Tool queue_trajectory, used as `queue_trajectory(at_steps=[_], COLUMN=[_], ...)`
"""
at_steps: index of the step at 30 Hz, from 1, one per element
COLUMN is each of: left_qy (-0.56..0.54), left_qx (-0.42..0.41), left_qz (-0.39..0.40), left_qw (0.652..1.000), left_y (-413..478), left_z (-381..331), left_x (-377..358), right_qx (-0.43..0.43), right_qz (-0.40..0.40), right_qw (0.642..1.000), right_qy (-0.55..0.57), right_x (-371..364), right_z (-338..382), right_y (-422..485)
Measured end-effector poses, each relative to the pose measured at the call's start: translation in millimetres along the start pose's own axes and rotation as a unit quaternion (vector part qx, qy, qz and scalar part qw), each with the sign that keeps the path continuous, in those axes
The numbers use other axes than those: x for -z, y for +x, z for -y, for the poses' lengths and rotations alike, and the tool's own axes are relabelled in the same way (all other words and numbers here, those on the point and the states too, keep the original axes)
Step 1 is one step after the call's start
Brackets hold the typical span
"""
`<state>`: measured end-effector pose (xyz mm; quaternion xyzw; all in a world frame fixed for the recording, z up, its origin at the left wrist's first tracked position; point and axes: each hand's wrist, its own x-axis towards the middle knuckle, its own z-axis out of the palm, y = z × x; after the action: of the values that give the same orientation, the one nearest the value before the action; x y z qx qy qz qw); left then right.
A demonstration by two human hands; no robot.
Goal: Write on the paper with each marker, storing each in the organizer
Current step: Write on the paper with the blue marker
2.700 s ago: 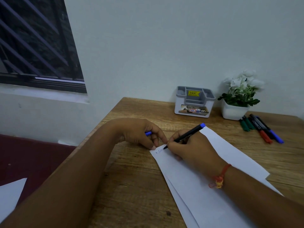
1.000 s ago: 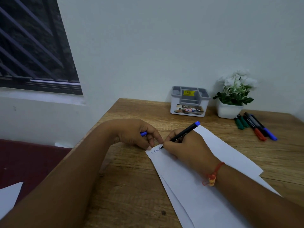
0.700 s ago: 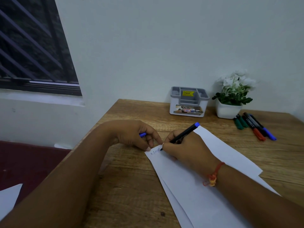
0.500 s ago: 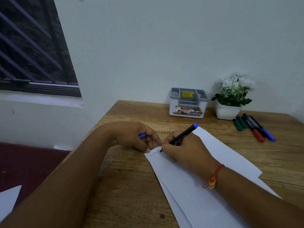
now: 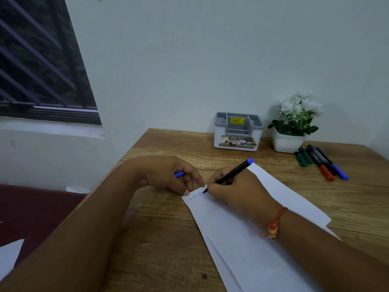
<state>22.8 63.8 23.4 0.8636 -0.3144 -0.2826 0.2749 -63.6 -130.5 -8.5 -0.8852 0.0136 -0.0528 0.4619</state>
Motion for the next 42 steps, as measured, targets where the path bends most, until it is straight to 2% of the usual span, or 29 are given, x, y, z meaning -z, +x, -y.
queue_trajectory(at_steps=[10,42], left_qy=[0.001,0.005], left_qx=[0.001,-0.006], left_qz=[0.006,0.001], left_qw=[1.0,1.0], left_y=[0.4,0.1], left_z=[0.4,0.0], left_x=[0.4,0.1], right_qx=[0.002,-0.007], right_qz=[0.011,-0.032], right_qw=[1.0,0.999], right_qy=[-0.005,-0.027], right_x=[2.6,-3.0], right_z=[1.4,-7.2], right_y=[-0.6,5.7])
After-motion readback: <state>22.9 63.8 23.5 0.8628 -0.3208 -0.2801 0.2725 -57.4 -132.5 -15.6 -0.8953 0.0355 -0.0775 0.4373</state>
